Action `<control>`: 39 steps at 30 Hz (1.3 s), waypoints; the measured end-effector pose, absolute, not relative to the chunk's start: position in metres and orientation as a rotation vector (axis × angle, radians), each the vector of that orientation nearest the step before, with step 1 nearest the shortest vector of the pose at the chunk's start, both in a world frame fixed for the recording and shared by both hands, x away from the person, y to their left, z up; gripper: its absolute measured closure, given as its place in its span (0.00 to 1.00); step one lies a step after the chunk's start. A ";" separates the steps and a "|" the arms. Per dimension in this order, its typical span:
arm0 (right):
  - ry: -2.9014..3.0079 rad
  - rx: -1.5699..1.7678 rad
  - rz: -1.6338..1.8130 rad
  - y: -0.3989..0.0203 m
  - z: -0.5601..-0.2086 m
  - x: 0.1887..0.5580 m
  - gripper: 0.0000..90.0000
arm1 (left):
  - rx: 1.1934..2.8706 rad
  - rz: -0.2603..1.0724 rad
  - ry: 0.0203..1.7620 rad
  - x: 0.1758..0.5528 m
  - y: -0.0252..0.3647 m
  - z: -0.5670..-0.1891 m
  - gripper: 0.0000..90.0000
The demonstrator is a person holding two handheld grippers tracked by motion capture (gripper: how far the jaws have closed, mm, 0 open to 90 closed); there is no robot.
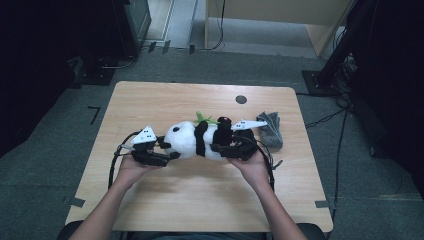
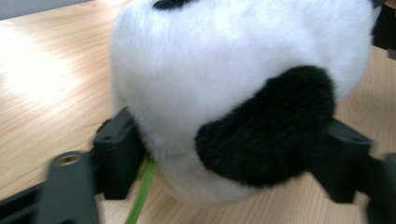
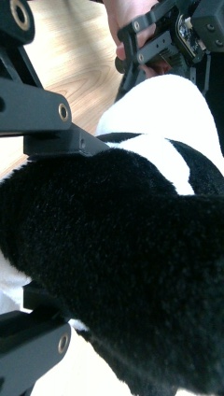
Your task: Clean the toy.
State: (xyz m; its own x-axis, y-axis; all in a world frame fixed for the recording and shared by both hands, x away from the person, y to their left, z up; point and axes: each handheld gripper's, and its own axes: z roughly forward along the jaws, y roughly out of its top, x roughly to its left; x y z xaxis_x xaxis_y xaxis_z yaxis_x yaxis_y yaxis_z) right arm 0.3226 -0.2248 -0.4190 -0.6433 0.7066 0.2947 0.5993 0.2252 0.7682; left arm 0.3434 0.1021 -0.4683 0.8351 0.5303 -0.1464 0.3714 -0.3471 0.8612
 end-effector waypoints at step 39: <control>2.317 0.996 1.547 -0.245 -0.452 0.327 0.11 | 1.843 -0.022 0.770 0.345 0.121 -0.435 0.72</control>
